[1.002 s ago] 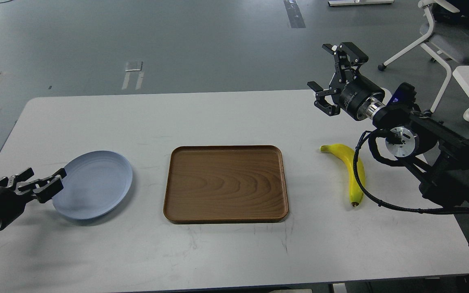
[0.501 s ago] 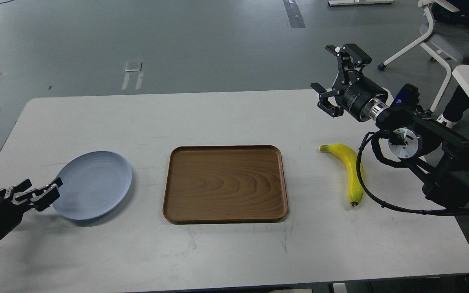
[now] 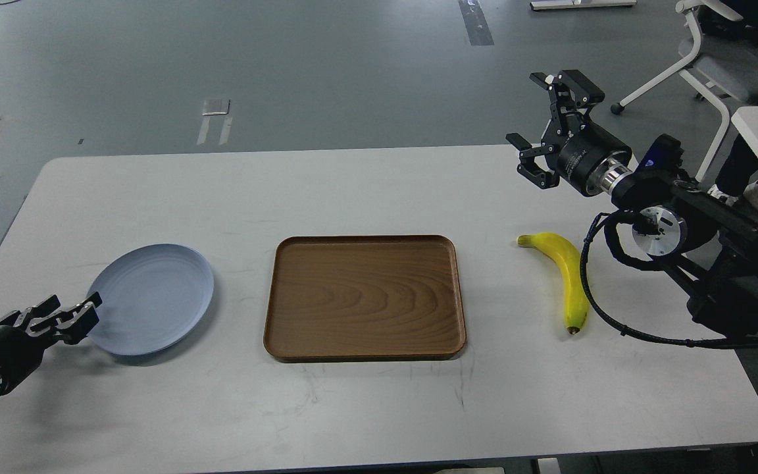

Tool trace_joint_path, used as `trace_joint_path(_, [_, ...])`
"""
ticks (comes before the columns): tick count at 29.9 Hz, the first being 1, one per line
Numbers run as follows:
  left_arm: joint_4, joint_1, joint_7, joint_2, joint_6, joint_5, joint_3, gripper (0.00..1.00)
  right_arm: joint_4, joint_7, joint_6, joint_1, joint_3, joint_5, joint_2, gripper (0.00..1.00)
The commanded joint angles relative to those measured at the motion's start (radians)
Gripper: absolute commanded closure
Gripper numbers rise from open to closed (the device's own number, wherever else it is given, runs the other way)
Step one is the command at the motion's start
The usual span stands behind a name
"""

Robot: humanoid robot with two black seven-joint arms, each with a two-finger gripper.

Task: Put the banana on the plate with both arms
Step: 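Lower the left gripper to the plate rim and grasp it, then carry the plate with the left gripper onto the wooden tray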

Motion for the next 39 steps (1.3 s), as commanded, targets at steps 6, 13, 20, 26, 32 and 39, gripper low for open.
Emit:
trace_joint_path(6, [0.001, -0.001, -0.019, -0.009, -0.023, -0.001, 0.0, 0.64, 0.0, 0.0, -0.012, 0.0, 0.0, 0.0, -0.001, 0.0])
trace_joint_path(13, [0.033, -0.001, -0.019, -0.023, -0.026, -0.001, 0.0, 0.84, 0.0, 0.0, -0.014, -0.002, 0.0, 0.0, -0.001, 0.0])
trace_joint_path(20, [0.053, -0.003, -0.019, -0.022, -0.025, -0.001, 0.0, 1.0, 0.0, 0.0, -0.015, -0.012, 0.002, 0.0, -0.001, 0.0])
trace_joint_path(26, [0.04, -0.023, -0.026, -0.022, -0.026, -0.005, -0.006, 1.0, 0.0, 0.0, -0.023, -0.012, 0.002, 0.0, -0.001, 0.0])
trace_joint_path(32, [0.015, -0.073, -0.05, -0.017, -0.028, -0.038, -0.003, 1.0, 0.0, 0.0, -0.026, -0.012, 0.002, 0.0, -0.001, 0.0])
trace_joint_path(39, [-0.106, -0.162, -0.05, -0.017, -0.081, -0.017, 0.0, 1.0, 0.001, 0.0, -0.026, -0.012, 0.003, 0.0, -0.015, 0.0])
